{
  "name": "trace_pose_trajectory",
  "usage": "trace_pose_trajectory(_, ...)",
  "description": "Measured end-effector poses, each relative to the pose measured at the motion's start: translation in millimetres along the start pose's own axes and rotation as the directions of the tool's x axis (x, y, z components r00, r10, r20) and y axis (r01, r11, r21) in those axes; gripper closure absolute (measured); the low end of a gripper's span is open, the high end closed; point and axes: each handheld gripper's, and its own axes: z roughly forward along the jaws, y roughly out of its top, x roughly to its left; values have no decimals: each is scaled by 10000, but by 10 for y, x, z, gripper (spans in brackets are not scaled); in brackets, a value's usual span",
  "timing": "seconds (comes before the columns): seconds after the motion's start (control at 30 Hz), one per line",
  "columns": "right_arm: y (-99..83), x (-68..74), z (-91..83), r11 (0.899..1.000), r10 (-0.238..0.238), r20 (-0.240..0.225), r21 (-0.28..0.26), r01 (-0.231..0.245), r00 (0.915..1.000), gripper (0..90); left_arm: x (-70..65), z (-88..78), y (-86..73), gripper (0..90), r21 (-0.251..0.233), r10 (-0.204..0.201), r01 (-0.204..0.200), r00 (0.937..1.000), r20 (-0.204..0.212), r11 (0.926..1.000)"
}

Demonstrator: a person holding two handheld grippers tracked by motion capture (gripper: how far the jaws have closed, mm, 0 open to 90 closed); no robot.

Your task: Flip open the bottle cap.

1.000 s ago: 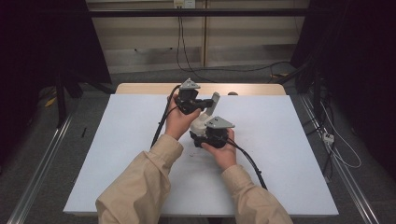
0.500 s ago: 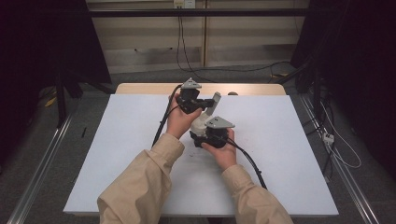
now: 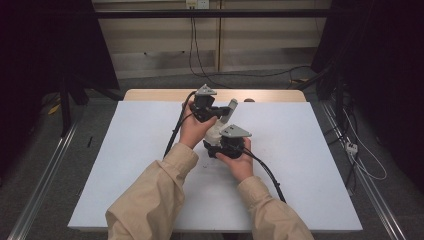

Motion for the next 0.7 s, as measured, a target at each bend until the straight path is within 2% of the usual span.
trace_pose_trajectory(0.7,0,3,-2,9999,-94,-9,44,94,10000,189,20,51,-21,900,95,51,-52,10000,65,9999)
